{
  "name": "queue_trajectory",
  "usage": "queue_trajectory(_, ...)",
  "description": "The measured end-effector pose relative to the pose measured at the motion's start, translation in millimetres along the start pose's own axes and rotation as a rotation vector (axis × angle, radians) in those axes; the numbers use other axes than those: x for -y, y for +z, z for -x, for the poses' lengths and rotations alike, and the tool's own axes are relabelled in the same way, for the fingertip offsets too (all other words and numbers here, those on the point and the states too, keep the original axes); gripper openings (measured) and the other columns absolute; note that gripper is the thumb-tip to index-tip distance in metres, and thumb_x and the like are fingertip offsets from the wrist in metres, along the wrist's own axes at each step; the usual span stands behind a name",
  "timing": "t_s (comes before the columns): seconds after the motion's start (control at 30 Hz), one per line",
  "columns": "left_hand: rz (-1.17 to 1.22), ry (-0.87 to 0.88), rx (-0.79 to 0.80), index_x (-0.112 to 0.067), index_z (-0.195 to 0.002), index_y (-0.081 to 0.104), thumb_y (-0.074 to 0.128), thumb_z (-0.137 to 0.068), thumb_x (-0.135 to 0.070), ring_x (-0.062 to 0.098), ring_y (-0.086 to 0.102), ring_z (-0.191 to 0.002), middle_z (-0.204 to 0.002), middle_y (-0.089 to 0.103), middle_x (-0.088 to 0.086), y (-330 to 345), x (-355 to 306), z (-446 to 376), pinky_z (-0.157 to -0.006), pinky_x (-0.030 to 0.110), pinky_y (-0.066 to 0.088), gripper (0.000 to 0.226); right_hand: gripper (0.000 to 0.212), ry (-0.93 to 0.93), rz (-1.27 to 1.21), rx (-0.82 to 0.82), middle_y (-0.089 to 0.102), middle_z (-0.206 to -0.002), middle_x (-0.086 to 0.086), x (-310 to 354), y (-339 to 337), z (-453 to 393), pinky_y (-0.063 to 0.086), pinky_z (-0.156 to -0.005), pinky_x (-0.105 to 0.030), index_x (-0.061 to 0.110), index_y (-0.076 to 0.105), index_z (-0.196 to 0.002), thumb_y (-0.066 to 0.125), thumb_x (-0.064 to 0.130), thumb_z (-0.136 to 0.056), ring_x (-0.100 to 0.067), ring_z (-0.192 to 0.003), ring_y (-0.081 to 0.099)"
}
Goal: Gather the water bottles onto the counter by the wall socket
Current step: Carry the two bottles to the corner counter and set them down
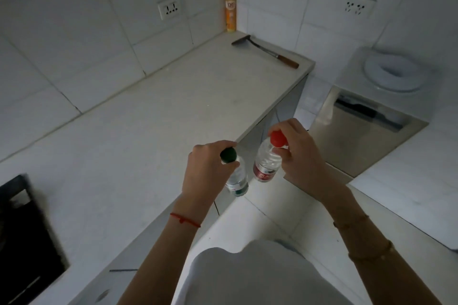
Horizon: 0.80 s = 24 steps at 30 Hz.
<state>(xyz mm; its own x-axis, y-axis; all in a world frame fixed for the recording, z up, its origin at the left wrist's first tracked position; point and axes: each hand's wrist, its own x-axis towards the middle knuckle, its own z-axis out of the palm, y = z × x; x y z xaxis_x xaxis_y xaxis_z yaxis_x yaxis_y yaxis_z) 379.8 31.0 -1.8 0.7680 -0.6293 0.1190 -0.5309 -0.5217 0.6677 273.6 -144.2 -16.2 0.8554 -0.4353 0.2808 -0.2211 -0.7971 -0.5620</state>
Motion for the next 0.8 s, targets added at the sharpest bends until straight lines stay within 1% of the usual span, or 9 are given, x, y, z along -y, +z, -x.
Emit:
queue_trajectory(0.13,-0.025,-0.018,-0.030,-0.021,-0.110,0.070,0.079,-0.070,-0.017,0.014,0.069,-0.091,-0.106,0.074,0.001,12,-5,-59,-0.087,0.030,0.055,0.041,0.038,-0.035,-0.038,0.025,0.050,-0.112,-0.002,-29,2,-61,0.039,-0.086,-0.021,0.014,0.052,-0.107,0.067,-0.004,-0.076,-0.014,-0.099,0.048)
queue_trajectory(0.17,-0.031,-0.028,-0.041,-0.021,-0.110,0.070,0.079,-0.070,-0.017,0.014,0.069,-0.092,-0.106,0.073,0.001,16,-5,-74,-0.088,0.031,0.055,0.041,0.038,-0.043,-0.046,0.040,0.051,-0.114,-0.003,-36,3,-76,0.040,-0.088,-0.022,0.013,0.052,-0.108,0.067,-0.003,-0.077,-0.016,-0.102,0.049)
queue_trajectory(0.23,-0.038,-0.060,-0.064,-0.021,-0.110,0.070,0.079,-0.070,-0.017,0.015,0.069,-0.093,-0.107,0.073,0.001,25,-5,-102,-0.089,0.031,0.055,0.041,0.038,-0.056,-0.044,0.073,0.053,-0.117,-0.006,-52,6,-107,0.044,-0.091,-0.028,0.014,0.052,-0.110,0.068,0.000,-0.078,-0.020,-0.107,0.050)
queue_trajectory(0.3,-0.051,-0.092,-0.097,-0.021,-0.110,0.070,0.080,-0.070,-0.017,0.015,0.069,-0.094,-0.107,0.073,0.001,34,-6,-130,-0.089,0.031,0.055,0.042,0.039,-0.082,-0.020,0.099,0.053,-0.117,-0.007,-68,10,-141,0.045,-0.092,-0.032,0.014,0.053,-0.112,0.069,0.003,-0.078,-0.022,-0.109,0.049)
queue_trajectory(0.43,-0.048,-0.181,-0.178,-0.020,-0.110,0.070,0.080,-0.069,-0.016,0.017,0.069,-0.095,-0.107,0.073,0.002,53,-13,-188,-0.089,0.034,0.055,0.042,0.040,-0.182,-0.039,0.175,0.052,-0.117,-0.005,-101,13,-216,0.041,-0.087,-0.026,0.016,0.052,-0.111,0.069,0.003,-0.077,-0.019,-0.106,0.046)
queue_trajectory(0.6,-0.046,-0.312,-0.281,-0.021,-0.108,0.071,0.080,-0.068,-0.014,0.017,0.069,-0.094,-0.106,0.073,0.002,72,-27,-257,-0.089,0.032,0.055,0.042,0.040,-0.314,-0.039,0.262,0.049,-0.116,-0.001,-136,14,-308,0.035,-0.083,-0.021,0.021,0.049,-0.109,0.069,0.007,-0.078,-0.010,-0.102,0.040)
queue_trajectory(0.73,-0.069,-0.387,-0.347,-0.021,-0.108,0.071,0.080,-0.068,-0.014,0.017,0.068,-0.095,-0.107,0.073,0.001,81,-33,-309,-0.090,0.032,0.054,0.041,0.038,-0.426,-0.053,0.320,0.048,-0.116,0.000,-153,21,-371,0.035,-0.084,-0.021,0.021,0.048,-0.109,0.069,0.009,-0.079,-0.012,-0.103,0.043)
queue_trajectory(0.8,-0.082,-0.424,-0.374,-0.021,-0.108,0.070,0.080,-0.069,-0.015,0.017,0.068,-0.096,-0.108,0.073,0.001,83,-33,-331,-0.091,0.028,0.052,0.041,0.038,-0.467,-0.054,0.331,0.049,-0.115,-0.001,-156,27,-399,0.035,-0.085,-0.020,0.020,0.048,-0.109,0.069,0.009,-0.079,-0.014,-0.104,0.045)
